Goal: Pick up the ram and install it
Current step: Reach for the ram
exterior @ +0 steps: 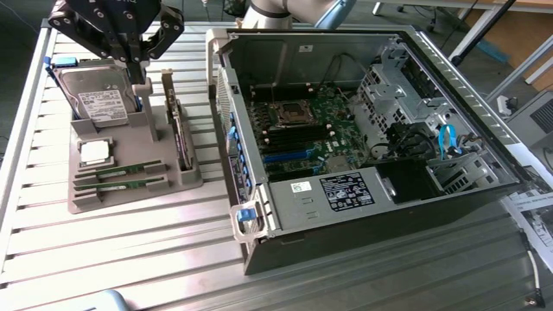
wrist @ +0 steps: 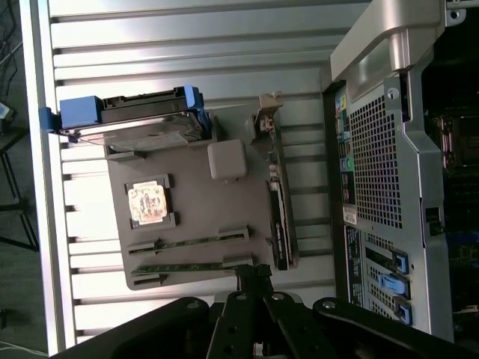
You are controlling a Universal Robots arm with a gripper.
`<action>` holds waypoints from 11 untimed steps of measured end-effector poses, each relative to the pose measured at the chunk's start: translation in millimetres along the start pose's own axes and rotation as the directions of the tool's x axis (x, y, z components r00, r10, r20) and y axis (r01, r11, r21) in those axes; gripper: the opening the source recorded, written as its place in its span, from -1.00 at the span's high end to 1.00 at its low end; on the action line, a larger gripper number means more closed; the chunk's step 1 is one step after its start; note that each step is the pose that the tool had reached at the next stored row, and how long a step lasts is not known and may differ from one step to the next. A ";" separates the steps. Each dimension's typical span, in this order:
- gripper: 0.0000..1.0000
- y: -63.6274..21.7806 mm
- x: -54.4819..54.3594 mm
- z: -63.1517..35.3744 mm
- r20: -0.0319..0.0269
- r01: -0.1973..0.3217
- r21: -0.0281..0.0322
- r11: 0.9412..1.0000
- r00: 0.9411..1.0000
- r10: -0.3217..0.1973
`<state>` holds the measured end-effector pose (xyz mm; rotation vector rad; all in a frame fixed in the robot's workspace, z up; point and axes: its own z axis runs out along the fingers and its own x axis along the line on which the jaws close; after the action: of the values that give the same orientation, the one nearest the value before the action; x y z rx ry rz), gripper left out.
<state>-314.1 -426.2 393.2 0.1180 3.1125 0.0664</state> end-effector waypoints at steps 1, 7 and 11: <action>0.79 -0.3 0.0 0.0 0.000 0.000 0.000 1.000 1.000 0.000; 0.79 -2.2 -0.2 -0.1 0.000 0.000 0.000 1.000 1.000 0.000; 0.79 -3.6 -0.3 -0.1 0.000 0.000 0.000 1.000 1.000 0.000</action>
<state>-314.1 -429.8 393.2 0.1180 3.1125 0.0664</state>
